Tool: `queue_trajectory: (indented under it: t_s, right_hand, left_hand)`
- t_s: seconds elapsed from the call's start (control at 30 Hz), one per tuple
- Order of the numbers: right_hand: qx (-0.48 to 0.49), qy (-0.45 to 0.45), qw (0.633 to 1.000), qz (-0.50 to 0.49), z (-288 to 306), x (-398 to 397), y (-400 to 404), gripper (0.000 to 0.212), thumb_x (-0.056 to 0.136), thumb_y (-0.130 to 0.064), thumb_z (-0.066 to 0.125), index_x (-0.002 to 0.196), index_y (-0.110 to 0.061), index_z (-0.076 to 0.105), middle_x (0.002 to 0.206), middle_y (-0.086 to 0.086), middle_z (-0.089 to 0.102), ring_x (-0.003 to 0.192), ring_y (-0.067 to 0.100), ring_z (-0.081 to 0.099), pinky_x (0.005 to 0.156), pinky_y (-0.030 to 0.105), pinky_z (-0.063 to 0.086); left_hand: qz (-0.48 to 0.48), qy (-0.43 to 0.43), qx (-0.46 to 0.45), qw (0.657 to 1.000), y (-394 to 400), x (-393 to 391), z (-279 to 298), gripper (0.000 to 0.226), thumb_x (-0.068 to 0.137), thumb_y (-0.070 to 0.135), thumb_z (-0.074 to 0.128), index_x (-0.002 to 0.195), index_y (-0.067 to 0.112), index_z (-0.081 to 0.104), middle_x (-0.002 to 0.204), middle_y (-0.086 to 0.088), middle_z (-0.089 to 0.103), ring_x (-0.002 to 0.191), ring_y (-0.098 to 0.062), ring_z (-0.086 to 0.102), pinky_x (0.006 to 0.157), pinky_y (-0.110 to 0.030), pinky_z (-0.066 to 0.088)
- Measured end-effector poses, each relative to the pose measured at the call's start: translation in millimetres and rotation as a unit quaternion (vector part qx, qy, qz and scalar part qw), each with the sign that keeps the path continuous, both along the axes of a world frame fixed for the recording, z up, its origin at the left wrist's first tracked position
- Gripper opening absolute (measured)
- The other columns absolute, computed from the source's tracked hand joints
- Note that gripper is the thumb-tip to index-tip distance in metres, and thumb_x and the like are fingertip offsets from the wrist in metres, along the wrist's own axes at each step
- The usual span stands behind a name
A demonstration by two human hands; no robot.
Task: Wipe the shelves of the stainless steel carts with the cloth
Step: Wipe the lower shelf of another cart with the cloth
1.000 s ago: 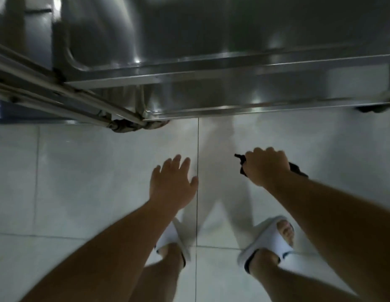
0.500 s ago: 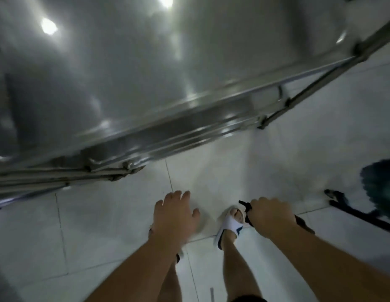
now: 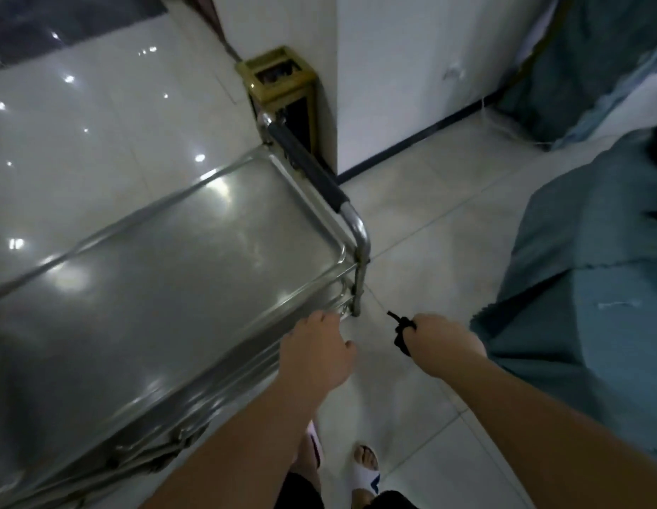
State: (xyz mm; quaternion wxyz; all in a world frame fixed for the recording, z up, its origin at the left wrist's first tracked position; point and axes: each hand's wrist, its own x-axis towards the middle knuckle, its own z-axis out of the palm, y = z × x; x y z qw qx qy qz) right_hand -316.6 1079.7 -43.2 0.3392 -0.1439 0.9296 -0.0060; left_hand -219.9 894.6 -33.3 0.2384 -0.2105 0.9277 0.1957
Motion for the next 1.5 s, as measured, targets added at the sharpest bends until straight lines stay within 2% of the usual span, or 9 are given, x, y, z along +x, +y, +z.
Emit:
queue_trajectory:
  t_s: [0.1, 0.2, 0.37, 0.5, 0.63, 0.77, 1.0, 1.23, 1.5]
  right_hand:
    - [0.018, 0.027, 0.999, -0.005, 22, -24, 4, 0.024, 0.107, -0.034, 0.038, 0.102, -0.020, 0.057, 0.099, 0.001, 0.060, 0.089, 0.025, 0.061, 0.075, 0.041, 0.051]
    - [0.038, 0.032, 0.999, -0.016, 48, -55, 6, 0.027, 0.109, -0.025, 0.040, 0.118, -0.012, 0.062, 0.110, 0.004, 0.059, 0.095, 0.025, 0.063, 0.084, 0.040, 0.058]
    - [0.011, 0.072, 0.991, -0.115, 93, -110, 11, 0.027, 0.111, -0.020, 0.039, 0.120, -0.010, 0.064, 0.110, 0.006, 0.059, 0.088, 0.024, 0.060, 0.084, 0.039, 0.058]
    - [-0.006, 0.139, 0.969, -0.204, 112, -154, 22, 0.030, 0.106, -0.039, 0.034, 0.094, -0.025, 0.057, 0.090, 0.007, 0.058, 0.069, 0.016, 0.048, 0.077, 0.039, 0.053]
    - [-0.010, 0.145, 0.966, -0.211, 113, -204, 35, 0.033, 0.104, -0.042, 0.033, 0.100, -0.022, 0.059, 0.084, 0.008, 0.055, 0.066, 0.014, 0.044, 0.076, 0.037, 0.051]
    - [-0.009, 0.153, 0.979, -0.135, 105, -266, 44, 0.035, 0.104, -0.041, 0.034, 0.104, -0.021, 0.062, 0.090, 0.008, 0.059, 0.067, 0.015, 0.047, 0.069, 0.035, 0.048]
    - [-0.008, 0.096, 0.995, -0.035, 100, -414, 87, 0.032, 0.113, -0.021, 0.036, 0.130, -0.005, 0.057, 0.122, 0.016, 0.061, 0.106, 0.031, 0.064, 0.091, 0.043, 0.056]
    - [-0.024, 0.127, 0.990, 0.059, 107, -559, 107, 0.040, 0.114, -0.034, 0.034, 0.124, -0.006, 0.060, 0.118, 0.016, 0.065, 0.103, 0.035, 0.066, 0.093, 0.046, 0.056]
    - [-0.043, 0.050, 0.993, 0.098, 89, -650, 0, 0.038, 0.112, -0.034, 0.040, 0.114, -0.007, 0.066, 0.109, 0.012, 0.066, 0.095, 0.030, 0.067, 0.089, 0.043, 0.059]
  left_hand:
    - [-0.027, 0.030, -0.016, 0.999, -12, -56, 30, 0.045, 0.095, 0.050, 0.053, 0.134, 0.028, 0.058, 0.139, 0.000, 0.058, 0.127, -0.029, 0.056, 0.101, -0.044, 0.047]
    - [-0.060, 0.080, -0.017, 0.995, -25, -113, 52, 0.044, 0.095, 0.050, 0.055, 0.134, 0.030, 0.059, 0.138, 0.002, 0.059, 0.124, -0.027, 0.057, 0.099, -0.041, 0.048]
    - [-0.124, 0.110, 0.006, 0.986, -28, -187, 74, 0.045, 0.098, 0.048, 0.054, 0.137, 0.026, 0.054, 0.138, 0.001, 0.056, 0.117, -0.021, 0.055, 0.095, -0.042, 0.049]
    - [-0.178, 0.112, -0.007, 0.978, -19, -240, 85, 0.047, 0.097, 0.048, 0.047, 0.138, 0.027, 0.054, 0.134, 0.003, 0.057, 0.113, -0.020, 0.054, 0.084, -0.040, 0.040]
    - [-0.199, 0.112, -0.003, 0.974, -7, -292, 85, 0.049, 0.097, 0.045, 0.047, 0.141, 0.026, 0.053, 0.140, 0.001, 0.056, 0.118, -0.022, 0.055, 0.087, -0.040, 0.042]
    - [-0.199, 0.101, -0.018, 0.975, 7, -350, 80, 0.053, 0.099, 0.047, 0.046, 0.147, 0.026, 0.049, 0.145, 0.001, 0.053, 0.123, -0.022, 0.053, 0.093, -0.041, 0.043]
    - [-0.143, 0.087, -0.044, 0.985, 37, -475, 71, 0.057, 0.099, 0.049, 0.044, 0.151, 0.028, 0.047, 0.148, 0.002, 0.052, 0.126, -0.022, 0.052, 0.089, -0.041, 0.041]
    - [-0.049, 0.067, -0.042, 0.996, 43, -555, 55, 0.057, 0.098, 0.052, 0.046, 0.150, 0.029, 0.047, 0.145, 0.002, 0.053, 0.125, -0.021, 0.053, 0.093, -0.040, 0.044]
    - [0.050, 0.072, -0.052, 0.995, -26, -614, 45, 0.055, 0.100, 0.053, 0.049, 0.148, 0.028, 0.050, 0.148, 0.000, 0.055, 0.129, -0.022, 0.055, 0.098, -0.039, 0.044]
